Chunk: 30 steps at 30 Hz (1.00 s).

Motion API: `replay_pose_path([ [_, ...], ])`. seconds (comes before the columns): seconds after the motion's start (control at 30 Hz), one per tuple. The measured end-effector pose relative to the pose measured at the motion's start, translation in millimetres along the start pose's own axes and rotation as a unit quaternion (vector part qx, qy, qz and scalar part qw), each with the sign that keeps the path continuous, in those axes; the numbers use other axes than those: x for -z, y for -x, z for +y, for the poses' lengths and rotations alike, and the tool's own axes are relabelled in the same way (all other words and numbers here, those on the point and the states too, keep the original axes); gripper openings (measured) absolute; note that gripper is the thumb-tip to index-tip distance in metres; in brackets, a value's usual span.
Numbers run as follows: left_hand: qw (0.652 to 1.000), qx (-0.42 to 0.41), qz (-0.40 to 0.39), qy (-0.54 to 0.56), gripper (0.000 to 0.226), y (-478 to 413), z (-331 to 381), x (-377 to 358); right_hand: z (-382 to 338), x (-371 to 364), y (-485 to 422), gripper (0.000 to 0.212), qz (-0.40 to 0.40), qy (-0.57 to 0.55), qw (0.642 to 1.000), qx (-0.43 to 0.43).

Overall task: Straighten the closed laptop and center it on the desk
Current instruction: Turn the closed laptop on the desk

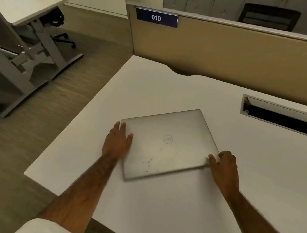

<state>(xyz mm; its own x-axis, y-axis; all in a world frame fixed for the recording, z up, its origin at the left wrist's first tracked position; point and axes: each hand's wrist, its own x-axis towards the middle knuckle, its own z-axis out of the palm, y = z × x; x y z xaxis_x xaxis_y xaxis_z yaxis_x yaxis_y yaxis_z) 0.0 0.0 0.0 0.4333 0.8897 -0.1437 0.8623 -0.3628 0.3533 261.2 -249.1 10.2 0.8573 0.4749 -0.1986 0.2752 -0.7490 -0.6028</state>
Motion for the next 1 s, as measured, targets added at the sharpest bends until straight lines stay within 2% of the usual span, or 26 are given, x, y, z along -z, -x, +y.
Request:
replay_pose_path([
  [0.07, 0.998, 0.037, 0.01, 0.044, 0.063, -14, -4, 6, -9, 2, -10, 0.05, -0.033, -0.047, 0.996, -0.073],
  [0.2, 0.991, 0.093, -0.038, 0.093, 0.061, -43, -1, 9, -11, 8, -21, 0.019, -0.061, -0.19, 0.961, -0.19],
  [0.3, 0.987, 0.105, -0.071, 0.102, 0.062, -53, 5, 8, -13, 11, -23, 0.022, -0.06, -0.258, 0.935, -0.236],
  [0.47, 0.98, 0.136, -0.077, 0.125, 0.055, -62, 6, 8, -17, 6, -28, 0.021, -0.067, -0.29, 0.921, -0.252],
  [0.63, 0.978, 0.146, -0.094, 0.118, 0.058, -60, 10, 10, -20, 6, -34, 0.028, -0.054, -0.308, 0.912, -0.265],
  [0.83, 0.979, 0.161, -0.101, 0.072, 0.065, -53, 8, 12, -19, 2, -35, 0.018, -0.022, -0.362, 0.891, -0.273],
  [0.93, 0.987, 0.124, -0.097, -0.029, 0.065, -61, 20, 16, -25, -6, -15, 0.012, -0.019, -0.414, 0.865, -0.283],
  [1.0, 0.993, 0.054, -0.088, -0.061, 0.059, -68, 34, 13, -35, -19, 11, 0.01, -0.043, -0.446, 0.844, -0.295],
])
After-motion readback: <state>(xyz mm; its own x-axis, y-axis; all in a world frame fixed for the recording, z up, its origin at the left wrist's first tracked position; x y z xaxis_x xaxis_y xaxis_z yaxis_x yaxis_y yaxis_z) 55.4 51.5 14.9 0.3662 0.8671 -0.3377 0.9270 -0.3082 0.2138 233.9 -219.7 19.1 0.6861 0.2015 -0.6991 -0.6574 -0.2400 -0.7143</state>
